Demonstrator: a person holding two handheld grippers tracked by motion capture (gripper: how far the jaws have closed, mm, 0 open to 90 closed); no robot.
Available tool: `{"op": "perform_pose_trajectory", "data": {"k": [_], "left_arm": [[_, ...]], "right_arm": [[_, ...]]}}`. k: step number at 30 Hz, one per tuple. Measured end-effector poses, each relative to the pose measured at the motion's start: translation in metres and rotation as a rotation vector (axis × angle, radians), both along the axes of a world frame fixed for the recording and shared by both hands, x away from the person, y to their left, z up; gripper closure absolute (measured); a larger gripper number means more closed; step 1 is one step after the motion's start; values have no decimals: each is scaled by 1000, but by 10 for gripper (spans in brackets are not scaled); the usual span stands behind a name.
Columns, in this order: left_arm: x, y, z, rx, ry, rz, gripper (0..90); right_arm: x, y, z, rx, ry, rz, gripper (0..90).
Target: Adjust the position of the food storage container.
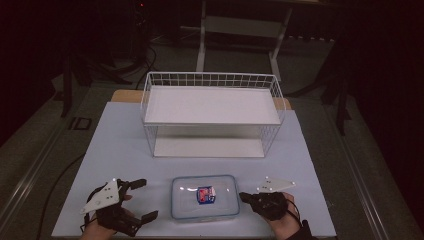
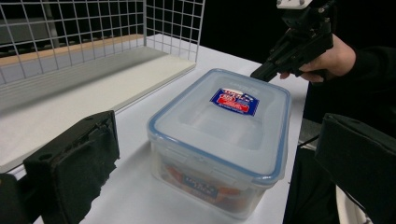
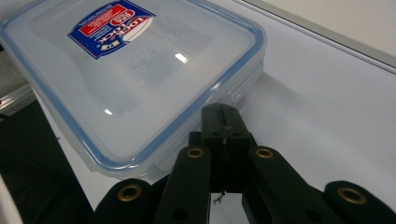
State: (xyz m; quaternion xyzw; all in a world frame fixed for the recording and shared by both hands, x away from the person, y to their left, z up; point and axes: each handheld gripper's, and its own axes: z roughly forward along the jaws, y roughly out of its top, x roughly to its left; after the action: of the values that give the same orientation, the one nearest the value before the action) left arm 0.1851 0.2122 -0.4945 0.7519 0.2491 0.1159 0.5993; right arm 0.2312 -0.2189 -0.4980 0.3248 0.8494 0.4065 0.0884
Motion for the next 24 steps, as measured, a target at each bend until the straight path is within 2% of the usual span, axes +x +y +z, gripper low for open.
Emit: {"op": "perform_pose_trajectory", "data": {"k": [6, 8, 16, 17, 21, 22, 24], "left_arm": [[1, -1, 0, 4, 3, -2, 0], [1, -1, 0, 3, 3, -2, 0], [2, -2, 0, 10, 15, 3, 0], [3, -3, 4, 18, 41, 27, 0], [1, -6, 14, 21, 47, 44, 0], [1, -7, 16, 15, 52, 35, 0], [2, -8, 20, 17, 71, 41, 0]], "right_arm": [[-3, 2, -2, 21, 16, 21, 900], [-4, 4, -1, 2, 0, 23, 900], [-5, 6, 4, 6, -26, 18, 897], [-5, 5, 6, 4, -34, 16, 824], [-6, 1, 11, 20, -58, 3, 738], [-7, -1, 13, 28, -63, -2, 710], [-8, -2, 18, 47, -75, -13, 598]]}}
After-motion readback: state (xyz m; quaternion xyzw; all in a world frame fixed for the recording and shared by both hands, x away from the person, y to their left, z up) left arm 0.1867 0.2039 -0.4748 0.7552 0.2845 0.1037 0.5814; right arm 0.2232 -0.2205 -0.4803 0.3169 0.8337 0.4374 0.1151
